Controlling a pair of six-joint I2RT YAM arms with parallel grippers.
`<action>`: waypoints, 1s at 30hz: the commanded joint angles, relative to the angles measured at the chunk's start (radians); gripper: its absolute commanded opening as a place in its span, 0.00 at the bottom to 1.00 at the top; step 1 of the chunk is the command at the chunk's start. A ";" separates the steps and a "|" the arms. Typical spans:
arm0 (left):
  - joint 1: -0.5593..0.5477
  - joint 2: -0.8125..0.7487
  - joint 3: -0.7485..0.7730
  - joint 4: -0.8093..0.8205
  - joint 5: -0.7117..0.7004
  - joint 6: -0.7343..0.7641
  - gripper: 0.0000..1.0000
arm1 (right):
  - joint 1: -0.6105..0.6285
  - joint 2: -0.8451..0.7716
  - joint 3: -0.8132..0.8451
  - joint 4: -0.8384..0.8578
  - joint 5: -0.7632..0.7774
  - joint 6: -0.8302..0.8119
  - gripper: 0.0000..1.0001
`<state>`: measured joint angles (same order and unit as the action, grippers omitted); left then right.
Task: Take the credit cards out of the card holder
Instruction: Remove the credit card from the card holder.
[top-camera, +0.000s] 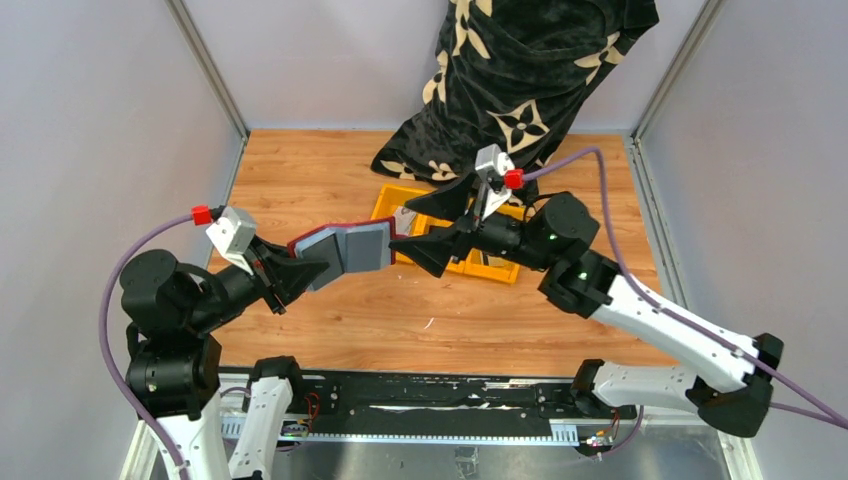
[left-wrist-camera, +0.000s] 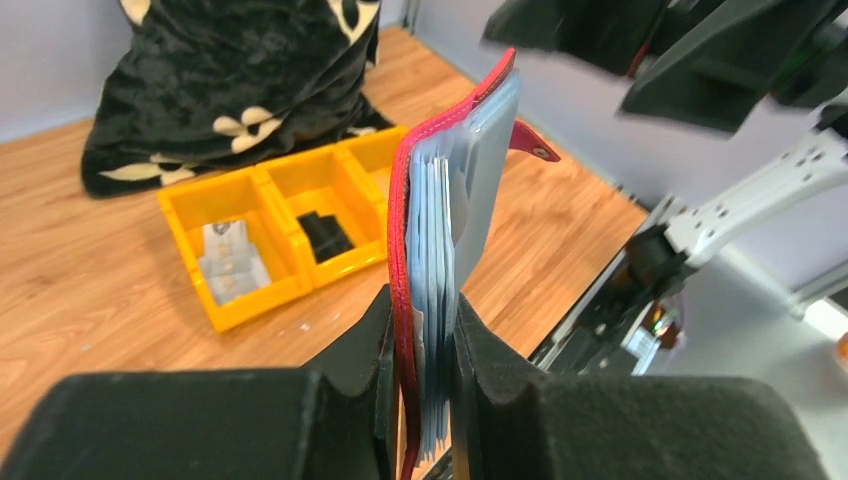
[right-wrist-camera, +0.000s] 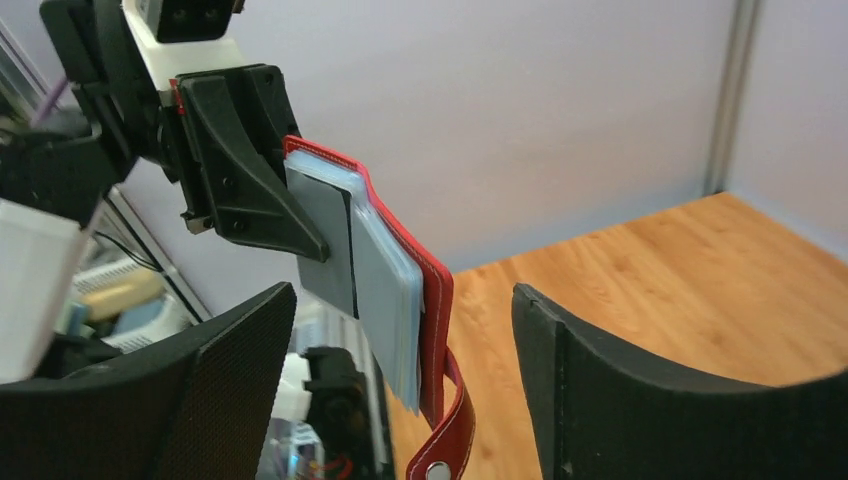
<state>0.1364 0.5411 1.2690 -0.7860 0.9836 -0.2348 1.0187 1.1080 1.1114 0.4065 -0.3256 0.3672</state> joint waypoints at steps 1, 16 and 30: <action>0.005 0.057 0.057 -0.259 0.030 0.337 0.00 | -0.023 -0.043 0.144 -0.446 -0.059 -0.303 0.84; -0.061 0.099 0.019 -0.368 0.046 0.486 0.00 | -0.022 0.351 0.598 -0.831 -0.416 -0.513 0.87; -0.075 0.087 0.006 -0.369 0.070 0.493 0.00 | -0.020 0.516 0.701 -0.975 -0.606 -0.503 0.50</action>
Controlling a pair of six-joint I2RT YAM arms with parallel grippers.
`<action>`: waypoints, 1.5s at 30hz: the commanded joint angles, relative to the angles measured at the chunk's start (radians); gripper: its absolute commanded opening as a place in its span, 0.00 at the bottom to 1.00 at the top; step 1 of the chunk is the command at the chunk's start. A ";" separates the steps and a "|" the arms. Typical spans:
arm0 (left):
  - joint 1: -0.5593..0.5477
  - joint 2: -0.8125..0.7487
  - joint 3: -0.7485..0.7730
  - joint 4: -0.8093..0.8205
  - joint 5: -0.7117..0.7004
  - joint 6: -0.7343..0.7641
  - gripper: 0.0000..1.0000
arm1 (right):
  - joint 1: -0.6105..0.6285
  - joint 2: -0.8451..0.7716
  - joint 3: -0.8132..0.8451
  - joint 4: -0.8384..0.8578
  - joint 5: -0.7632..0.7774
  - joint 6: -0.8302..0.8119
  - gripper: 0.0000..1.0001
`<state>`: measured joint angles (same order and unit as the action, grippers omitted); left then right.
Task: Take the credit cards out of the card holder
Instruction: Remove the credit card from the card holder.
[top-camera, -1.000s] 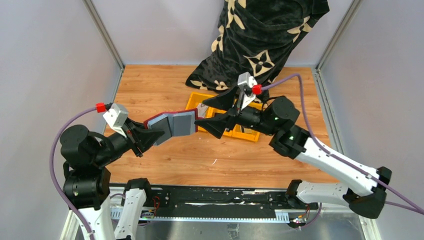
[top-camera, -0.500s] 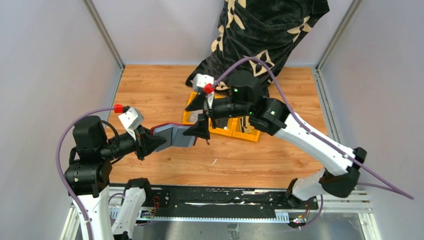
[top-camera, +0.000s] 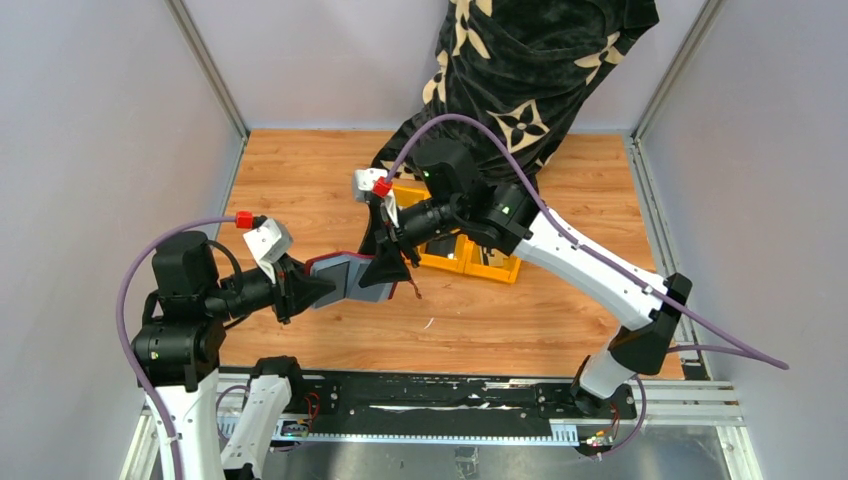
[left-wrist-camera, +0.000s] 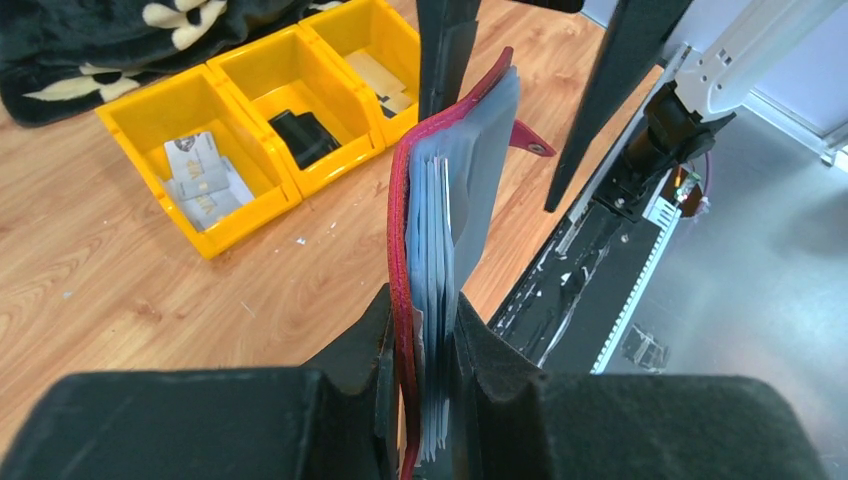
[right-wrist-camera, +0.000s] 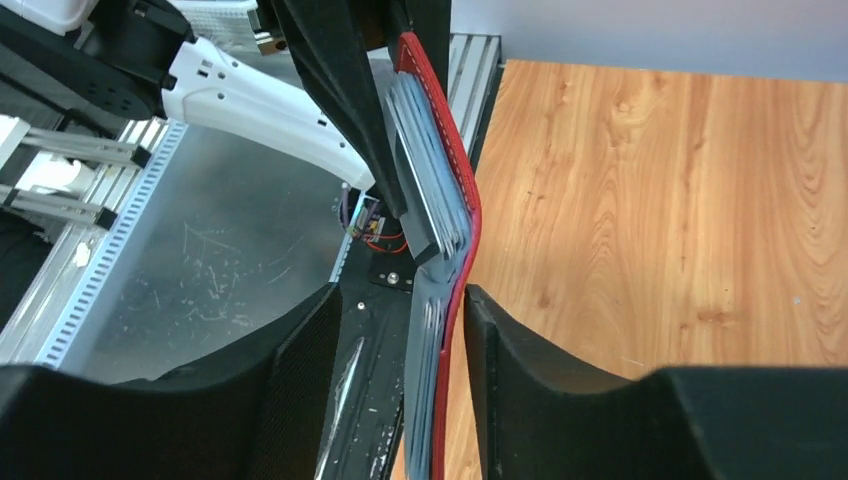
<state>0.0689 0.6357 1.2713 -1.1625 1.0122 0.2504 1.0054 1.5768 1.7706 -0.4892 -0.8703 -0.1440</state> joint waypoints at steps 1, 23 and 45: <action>-0.007 -0.008 0.010 0.009 0.044 0.006 0.00 | -0.007 0.060 0.047 -0.085 -0.059 0.015 0.41; -0.007 -0.026 -0.035 0.005 0.156 -0.076 0.56 | -0.020 -0.192 -0.384 0.750 -0.082 0.588 0.00; -0.007 0.017 0.074 0.000 0.311 -0.194 0.42 | -0.019 -0.214 -0.409 0.668 -0.115 0.522 0.00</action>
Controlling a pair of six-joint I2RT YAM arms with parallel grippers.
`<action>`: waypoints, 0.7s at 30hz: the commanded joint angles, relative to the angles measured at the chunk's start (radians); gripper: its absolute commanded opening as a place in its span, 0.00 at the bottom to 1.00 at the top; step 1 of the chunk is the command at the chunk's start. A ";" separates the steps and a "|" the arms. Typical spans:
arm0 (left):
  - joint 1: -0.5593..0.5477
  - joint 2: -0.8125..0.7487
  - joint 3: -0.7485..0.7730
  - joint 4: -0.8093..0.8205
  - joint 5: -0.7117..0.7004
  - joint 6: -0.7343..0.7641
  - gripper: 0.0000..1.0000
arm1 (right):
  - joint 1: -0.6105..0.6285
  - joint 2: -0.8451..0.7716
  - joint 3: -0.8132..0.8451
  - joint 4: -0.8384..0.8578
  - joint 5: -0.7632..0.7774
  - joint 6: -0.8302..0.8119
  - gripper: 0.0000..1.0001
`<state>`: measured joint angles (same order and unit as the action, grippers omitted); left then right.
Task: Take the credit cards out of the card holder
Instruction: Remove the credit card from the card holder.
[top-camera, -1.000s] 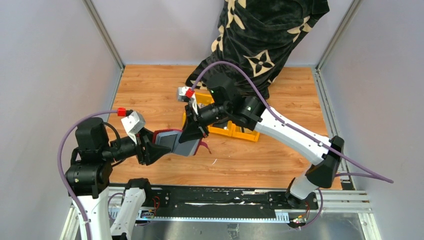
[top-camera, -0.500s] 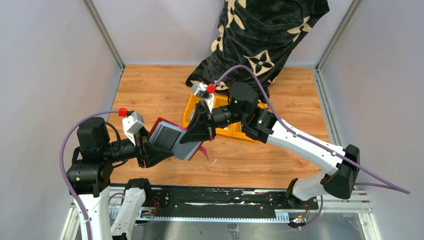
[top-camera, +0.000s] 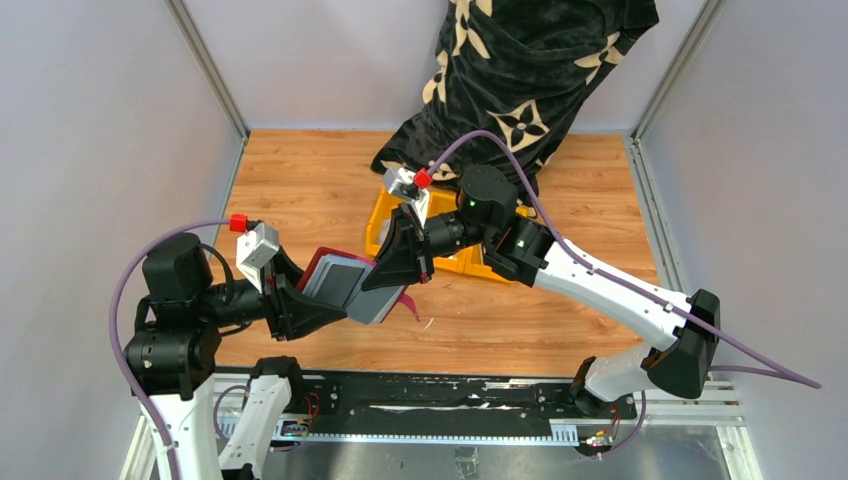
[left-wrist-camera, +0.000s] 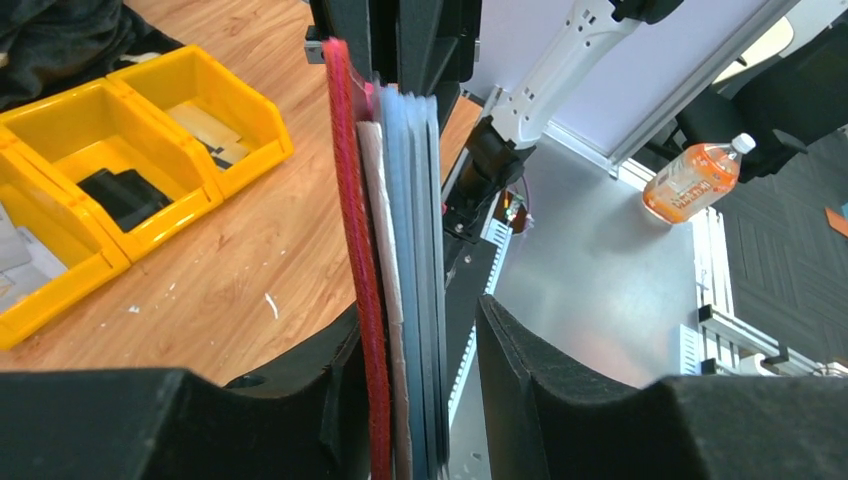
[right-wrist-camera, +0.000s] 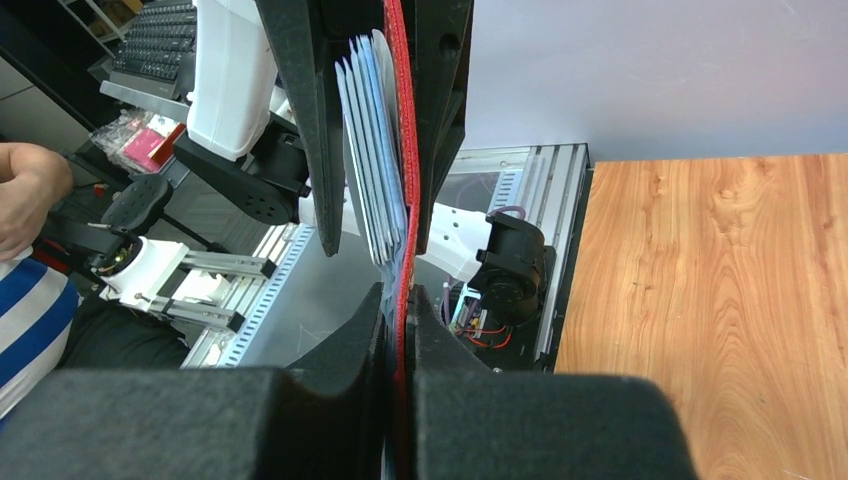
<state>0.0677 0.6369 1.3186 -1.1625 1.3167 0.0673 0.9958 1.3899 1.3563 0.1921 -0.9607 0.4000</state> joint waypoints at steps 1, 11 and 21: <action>-0.005 0.020 0.028 0.000 -0.003 -0.006 0.41 | -0.009 -0.030 0.003 -0.015 -0.029 -0.022 0.00; -0.005 0.047 0.056 -0.001 -0.015 -0.013 0.34 | 0.004 -0.036 -0.004 -0.044 -0.052 -0.043 0.00; -0.005 0.054 0.074 -0.002 -0.026 -0.020 0.29 | 0.028 -0.014 0.015 -0.090 -0.063 -0.076 0.00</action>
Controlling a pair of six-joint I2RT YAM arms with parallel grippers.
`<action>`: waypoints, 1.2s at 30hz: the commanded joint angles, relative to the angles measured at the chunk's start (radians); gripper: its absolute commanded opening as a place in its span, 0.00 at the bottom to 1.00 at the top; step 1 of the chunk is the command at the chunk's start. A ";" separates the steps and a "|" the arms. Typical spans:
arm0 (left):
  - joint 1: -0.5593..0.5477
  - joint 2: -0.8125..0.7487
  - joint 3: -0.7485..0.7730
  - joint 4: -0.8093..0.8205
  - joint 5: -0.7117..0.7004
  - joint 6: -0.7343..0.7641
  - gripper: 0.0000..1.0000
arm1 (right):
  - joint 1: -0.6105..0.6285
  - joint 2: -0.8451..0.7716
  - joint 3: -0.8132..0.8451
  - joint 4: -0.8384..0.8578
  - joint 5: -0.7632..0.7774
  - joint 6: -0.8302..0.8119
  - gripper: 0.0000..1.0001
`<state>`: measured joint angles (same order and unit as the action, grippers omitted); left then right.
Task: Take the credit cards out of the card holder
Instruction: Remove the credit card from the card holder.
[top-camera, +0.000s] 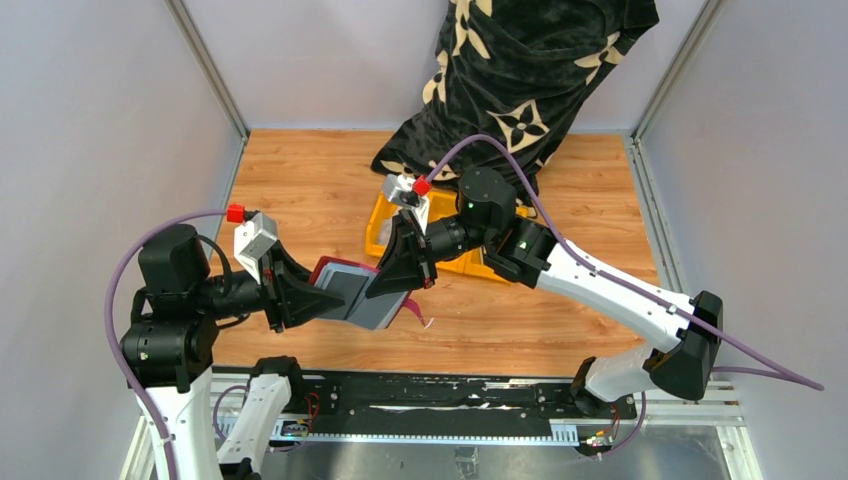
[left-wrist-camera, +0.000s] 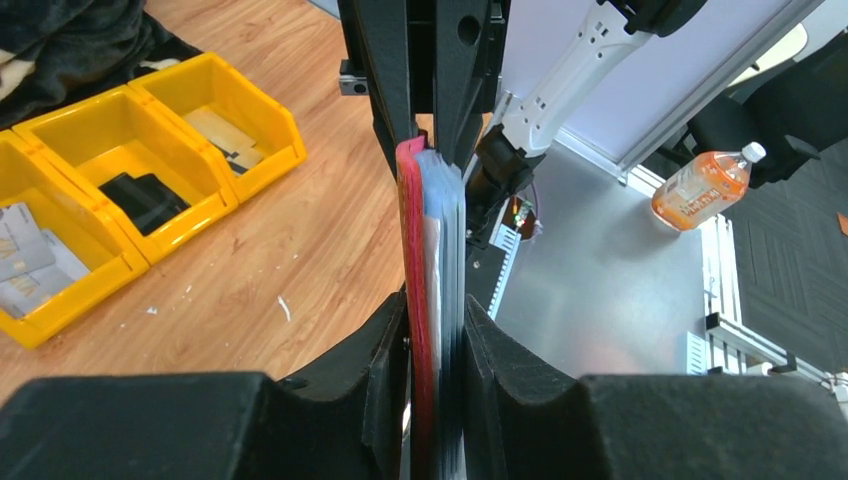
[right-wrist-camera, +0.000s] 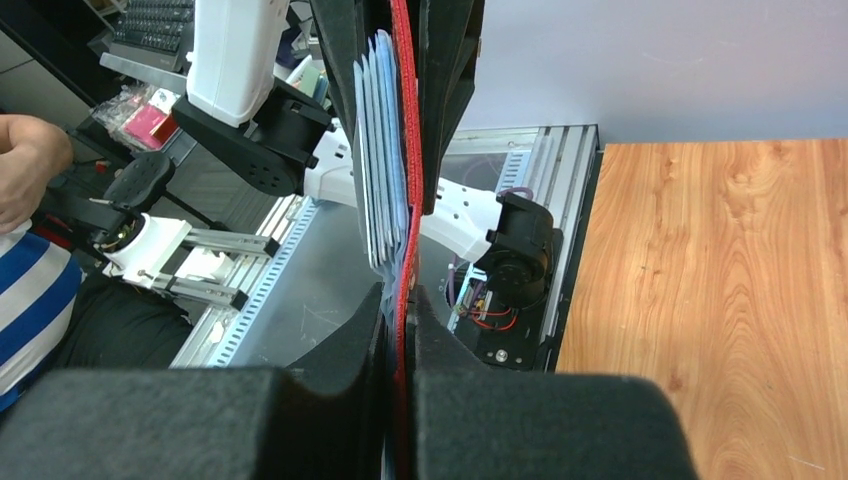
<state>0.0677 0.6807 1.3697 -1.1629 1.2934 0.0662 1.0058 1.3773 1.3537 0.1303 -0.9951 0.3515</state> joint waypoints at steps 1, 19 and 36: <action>-0.005 0.012 0.021 -0.002 -0.003 -0.017 0.29 | 0.020 0.001 0.023 -0.030 -0.029 -0.029 0.00; -0.005 0.040 -0.007 0.018 -0.159 -0.070 0.00 | -0.021 -0.209 -0.099 0.081 0.559 0.057 0.67; -0.005 -0.116 -0.236 0.594 -0.286 -0.670 0.00 | 0.096 -0.106 -0.309 0.472 0.424 0.423 0.63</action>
<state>0.0677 0.5774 1.1366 -0.7074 1.0008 -0.4824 1.0863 1.2633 1.0603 0.5011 -0.5411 0.7040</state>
